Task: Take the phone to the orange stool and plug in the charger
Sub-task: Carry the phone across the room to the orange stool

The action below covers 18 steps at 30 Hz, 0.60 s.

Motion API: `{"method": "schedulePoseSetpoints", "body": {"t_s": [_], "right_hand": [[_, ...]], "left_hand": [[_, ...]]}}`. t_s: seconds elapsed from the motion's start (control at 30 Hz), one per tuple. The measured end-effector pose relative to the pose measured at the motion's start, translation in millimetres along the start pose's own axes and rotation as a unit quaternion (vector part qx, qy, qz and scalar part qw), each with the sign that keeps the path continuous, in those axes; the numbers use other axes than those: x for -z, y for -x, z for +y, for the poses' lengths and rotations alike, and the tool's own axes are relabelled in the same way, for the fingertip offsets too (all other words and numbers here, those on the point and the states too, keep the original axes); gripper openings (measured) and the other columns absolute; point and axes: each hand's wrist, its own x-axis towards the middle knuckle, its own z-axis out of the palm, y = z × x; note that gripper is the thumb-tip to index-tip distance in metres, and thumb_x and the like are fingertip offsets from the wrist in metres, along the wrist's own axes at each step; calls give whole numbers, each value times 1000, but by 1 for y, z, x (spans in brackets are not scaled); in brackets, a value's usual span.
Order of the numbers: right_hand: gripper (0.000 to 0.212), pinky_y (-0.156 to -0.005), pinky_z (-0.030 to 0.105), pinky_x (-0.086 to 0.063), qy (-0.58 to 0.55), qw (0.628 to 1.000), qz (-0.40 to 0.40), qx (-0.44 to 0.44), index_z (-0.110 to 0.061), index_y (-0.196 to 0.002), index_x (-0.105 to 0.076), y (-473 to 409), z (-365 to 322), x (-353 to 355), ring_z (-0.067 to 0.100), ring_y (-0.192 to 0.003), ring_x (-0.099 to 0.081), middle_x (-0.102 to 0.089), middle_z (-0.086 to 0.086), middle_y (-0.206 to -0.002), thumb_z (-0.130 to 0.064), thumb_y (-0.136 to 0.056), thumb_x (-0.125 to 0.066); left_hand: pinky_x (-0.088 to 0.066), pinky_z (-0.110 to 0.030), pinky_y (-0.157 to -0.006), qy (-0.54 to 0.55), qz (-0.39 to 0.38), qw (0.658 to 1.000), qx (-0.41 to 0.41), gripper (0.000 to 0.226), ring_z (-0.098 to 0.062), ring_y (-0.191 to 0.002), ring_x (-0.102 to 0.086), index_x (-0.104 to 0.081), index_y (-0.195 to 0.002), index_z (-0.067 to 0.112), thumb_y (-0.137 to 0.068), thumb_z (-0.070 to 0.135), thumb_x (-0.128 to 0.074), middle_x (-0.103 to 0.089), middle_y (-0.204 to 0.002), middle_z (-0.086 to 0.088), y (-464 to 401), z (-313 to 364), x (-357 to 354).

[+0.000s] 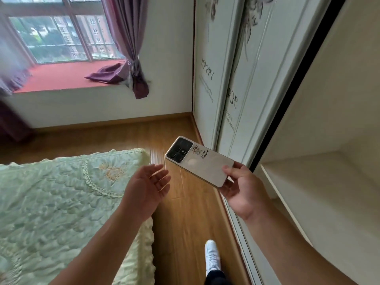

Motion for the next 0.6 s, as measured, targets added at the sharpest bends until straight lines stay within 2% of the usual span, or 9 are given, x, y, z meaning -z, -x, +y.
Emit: {"method": "schedulePoseSetpoints", "body": {"t_s": [0.17, 0.3, 0.43, 0.6], "right_hand": [[25, -55, 35, -58, 19, 1000, 0, -20, -5, -108, -59, -96, -22, -35, 31, -82, -71, -72, 19, -94, 3, -85, -59], [30, -55, 34, -58, 32, 999, -7, -43, -5, -116, -55, -175, -52, -63, 37, -95, -66, -65, 25, -108, 2, -86, -58], [26, -54, 34, -58, 45, 998, -12, -52, -5, -111, -56, -242, -84, -88, 39, -95, -65, -65, 25, -107, 2, -86, -59], [29, -56, 34, -58, 56, 996, -22, -63, -5, -115, -56, -316, -107, -124, 37, -95, -66, -66, 24, -108, 1, -87, -59]], "left_hand": [[-52, -37, -69, -7, 10, 999, -46, 19, -23, -70, -66, -65, -93, 6, -87, 18, -50, -68, -83, -12, -85, 32, -17], [-51, -39, -73, -14, 13, 999, -48, 21, -25, -76, -65, -64, -95, 6, -85, 20, -52, -68, -87, -13, -154, 65, -45], [-52, -37, -71, -13, 3, 998, -55, 29, -24, -78, -65, -64, -95, 8, -73, 25, -59, -69, -87, -11, -215, 99, -78], [-51, -34, -69, 10, 8, 997, -78, 28, -21, -74, -66, -66, -89, 11, -66, 26, -64, -70, -84, -8, -277, 139, -101]]}}
